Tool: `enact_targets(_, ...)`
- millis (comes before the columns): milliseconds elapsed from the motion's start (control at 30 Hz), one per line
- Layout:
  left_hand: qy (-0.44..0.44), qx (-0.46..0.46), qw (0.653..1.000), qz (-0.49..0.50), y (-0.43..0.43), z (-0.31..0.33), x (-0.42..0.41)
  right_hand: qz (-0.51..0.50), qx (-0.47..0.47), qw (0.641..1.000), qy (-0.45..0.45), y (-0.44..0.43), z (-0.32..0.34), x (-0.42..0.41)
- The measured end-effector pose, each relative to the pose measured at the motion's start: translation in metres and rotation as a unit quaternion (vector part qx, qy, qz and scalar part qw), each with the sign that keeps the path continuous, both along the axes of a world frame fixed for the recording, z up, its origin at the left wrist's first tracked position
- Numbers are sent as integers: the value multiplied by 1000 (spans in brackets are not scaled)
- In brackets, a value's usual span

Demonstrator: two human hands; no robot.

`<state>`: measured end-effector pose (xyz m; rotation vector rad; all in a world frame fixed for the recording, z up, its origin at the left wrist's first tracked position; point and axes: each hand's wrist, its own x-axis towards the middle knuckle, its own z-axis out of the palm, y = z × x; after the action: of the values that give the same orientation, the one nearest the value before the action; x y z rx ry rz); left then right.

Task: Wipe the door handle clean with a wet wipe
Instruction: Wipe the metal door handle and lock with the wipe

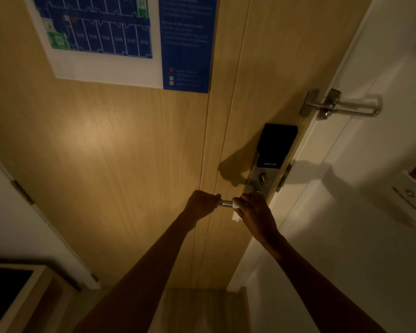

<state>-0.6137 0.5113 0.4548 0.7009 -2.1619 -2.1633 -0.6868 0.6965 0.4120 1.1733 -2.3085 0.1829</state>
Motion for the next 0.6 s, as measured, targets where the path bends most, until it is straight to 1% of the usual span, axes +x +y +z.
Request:
enact_targets(67,8,24,1000,6,2,1,1,11,-21,1000,1,14,6,-1)
enact_targets(167,-2,10,999,36,10,3,3,16,-58,998,-7,26,13,-2)
enact_targets(333,23,-44,998,49,18,-4,3,17,-38,998,-37,18,15,0)
enact_targets(433,29,-43,997,50,18,-6,5,31,-50,997,-41,32,17,-3)
enact_targets(533,29,-15,998,58,17,-8,5,1,-91,992,-84,49,13,-6)
enact_targets(600,25,-20,998,63,21,-6,8,0,-113,984,-141,53,9,-6)
